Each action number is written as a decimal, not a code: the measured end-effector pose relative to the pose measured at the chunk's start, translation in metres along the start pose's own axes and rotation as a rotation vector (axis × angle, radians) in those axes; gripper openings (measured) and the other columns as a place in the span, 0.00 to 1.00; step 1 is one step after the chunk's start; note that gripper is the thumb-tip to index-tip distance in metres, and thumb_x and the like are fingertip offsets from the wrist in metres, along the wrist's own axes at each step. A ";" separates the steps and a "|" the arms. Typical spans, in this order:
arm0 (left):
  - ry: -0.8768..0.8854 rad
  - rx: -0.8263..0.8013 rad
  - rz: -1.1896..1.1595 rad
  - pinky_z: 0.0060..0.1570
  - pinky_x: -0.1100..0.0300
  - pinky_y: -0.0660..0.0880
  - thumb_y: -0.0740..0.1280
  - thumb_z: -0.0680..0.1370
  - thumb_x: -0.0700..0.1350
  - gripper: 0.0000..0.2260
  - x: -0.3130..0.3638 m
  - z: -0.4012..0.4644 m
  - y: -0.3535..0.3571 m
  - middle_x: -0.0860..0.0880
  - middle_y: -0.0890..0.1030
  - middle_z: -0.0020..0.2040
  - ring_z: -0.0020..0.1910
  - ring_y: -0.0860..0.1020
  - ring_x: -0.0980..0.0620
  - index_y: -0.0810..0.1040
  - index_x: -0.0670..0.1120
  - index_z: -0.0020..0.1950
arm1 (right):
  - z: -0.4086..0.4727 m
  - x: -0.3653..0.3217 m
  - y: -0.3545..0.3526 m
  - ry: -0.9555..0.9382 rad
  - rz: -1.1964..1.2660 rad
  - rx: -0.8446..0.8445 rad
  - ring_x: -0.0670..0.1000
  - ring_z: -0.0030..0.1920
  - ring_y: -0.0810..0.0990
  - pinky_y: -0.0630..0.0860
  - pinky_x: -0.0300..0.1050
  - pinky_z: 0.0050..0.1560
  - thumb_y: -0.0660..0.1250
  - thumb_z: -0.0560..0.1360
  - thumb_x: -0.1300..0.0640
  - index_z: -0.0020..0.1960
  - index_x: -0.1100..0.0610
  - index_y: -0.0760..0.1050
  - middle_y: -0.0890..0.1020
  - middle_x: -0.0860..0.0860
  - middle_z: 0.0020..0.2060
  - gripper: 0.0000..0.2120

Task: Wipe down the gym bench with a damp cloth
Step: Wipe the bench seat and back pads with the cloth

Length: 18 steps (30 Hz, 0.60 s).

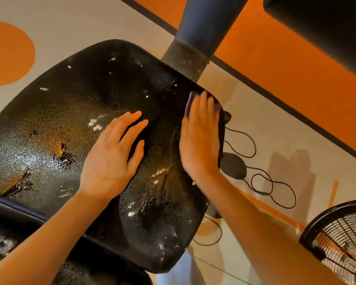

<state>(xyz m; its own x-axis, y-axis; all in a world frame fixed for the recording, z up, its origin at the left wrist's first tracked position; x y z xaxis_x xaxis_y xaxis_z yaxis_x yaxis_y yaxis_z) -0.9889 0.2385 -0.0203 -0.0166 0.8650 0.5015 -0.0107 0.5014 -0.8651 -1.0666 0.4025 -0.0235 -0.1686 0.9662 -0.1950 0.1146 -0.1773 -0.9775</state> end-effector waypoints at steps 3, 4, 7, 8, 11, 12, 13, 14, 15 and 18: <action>-0.001 0.007 -0.002 0.74 0.58 0.59 0.57 0.82 0.50 0.20 0.000 0.000 -0.001 0.49 0.68 0.73 0.74 0.64 0.50 0.69 0.45 0.73 | -0.059 0.010 -0.005 -0.205 -0.007 -0.102 0.55 0.78 0.50 0.51 0.55 0.77 0.47 0.81 0.51 0.77 0.59 0.54 0.56 0.56 0.77 0.26; 0.003 0.007 -0.004 0.74 0.57 0.59 0.57 0.82 0.49 0.20 0.000 0.000 -0.001 0.49 0.68 0.73 0.74 0.64 0.49 0.69 0.45 0.73 | -0.046 0.017 -0.004 -0.229 -0.024 -0.101 0.55 0.78 0.51 0.52 0.55 0.77 0.46 0.82 0.50 0.77 0.58 0.54 0.57 0.56 0.77 0.26; -0.002 0.018 -0.014 0.74 0.55 0.61 0.57 0.82 0.49 0.20 -0.001 -0.002 0.001 0.49 0.69 0.73 0.74 0.65 0.49 0.70 0.45 0.73 | 0.038 0.017 -0.002 -0.048 -0.020 -0.025 0.57 0.78 0.50 0.53 0.58 0.76 0.45 0.82 0.49 0.77 0.59 0.51 0.55 0.57 0.77 0.26; -0.001 0.021 -0.017 0.74 0.55 0.62 0.57 0.82 0.49 0.20 -0.002 -0.001 0.002 0.49 0.69 0.73 0.74 0.65 0.49 0.70 0.45 0.72 | 0.049 0.013 0.000 0.001 -0.004 -0.021 0.57 0.78 0.50 0.53 0.58 0.76 0.45 0.82 0.51 0.77 0.60 0.50 0.54 0.58 0.77 0.26; 0.007 0.017 -0.010 0.74 0.56 0.61 0.57 0.82 0.48 0.19 -0.001 0.000 0.001 0.49 0.68 0.73 0.75 0.64 0.49 0.70 0.45 0.72 | -0.008 0.002 0.000 -0.044 0.035 -0.017 0.56 0.78 0.50 0.51 0.56 0.77 0.46 0.82 0.53 0.78 0.60 0.51 0.54 0.58 0.77 0.26; 0.008 0.013 -0.007 0.74 0.56 0.61 0.57 0.82 0.48 0.19 -0.001 0.000 0.001 0.49 0.68 0.73 0.75 0.64 0.50 0.70 0.45 0.73 | -0.040 0.002 -0.002 -0.092 0.039 -0.055 0.55 0.78 0.49 0.50 0.54 0.77 0.46 0.81 0.52 0.77 0.60 0.52 0.55 0.57 0.77 0.26; 0.007 0.011 -0.005 0.74 0.55 0.61 0.57 0.82 0.49 0.20 0.000 0.000 0.000 0.49 0.68 0.73 0.75 0.64 0.50 0.70 0.45 0.73 | -0.060 0.006 -0.004 -0.148 0.031 -0.094 0.55 0.78 0.49 0.50 0.54 0.77 0.46 0.81 0.51 0.77 0.60 0.53 0.55 0.56 0.77 0.26; 0.008 0.010 -0.004 0.74 0.54 0.61 0.57 0.82 0.49 0.20 0.000 0.000 0.000 0.49 0.68 0.73 0.75 0.64 0.49 0.69 0.45 0.73 | -0.059 0.013 -0.004 -0.197 0.019 -0.109 0.55 0.78 0.50 0.52 0.54 0.77 0.46 0.81 0.50 0.77 0.60 0.54 0.56 0.57 0.77 0.27; 0.011 0.010 -0.003 0.74 0.53 0.62 0.57 0.82 0.49 0.20 0.000 0.000 0.001 0.49 0.68 0.73 0.75 0.64 0.49 0.69 0.45 0.73 | -0.043 0.019 -0.003 -0.208 0.004 -0.090 0.56 0.77 0.52 0.54 0.55 0.76 0.46 0.81 0.49 0.77 0.60 0.55 0.57 0.57 0.77 0.27; 0.015 0.027 -0.007 0.75 0.55 0.61 0.57 0.82 0.48 0.19 -0.001 -0.002 0.001 0.48 0.69 0.73 0.74 0.65 0.49 0.70 0.44 0.72 | 0.033 0.020 -0.001 -0.002 0.000 0.013 0.57 0.77 0.53 0.56 0.57 0.75 0.46 0.82 0.46 0.77 0.60 0.52 0.56 0.59 0.77 0.29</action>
<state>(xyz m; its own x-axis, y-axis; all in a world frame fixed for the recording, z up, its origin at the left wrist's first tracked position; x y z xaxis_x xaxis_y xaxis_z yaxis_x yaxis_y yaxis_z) -0.9873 0.2387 -0.0218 -0.0013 0.8616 0.5075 -0.0376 0.5071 -0.8610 -1.1026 0.4157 -0.0290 -0.1705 0.9658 -0.1953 0.1018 -0.1799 -0.9784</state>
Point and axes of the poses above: each hand's wrist, its own z-axis towards the middle knuckle, its own y-axis out of the palm, x = y × z, the point moved 2 cm from there along z, towards the middle knuckle
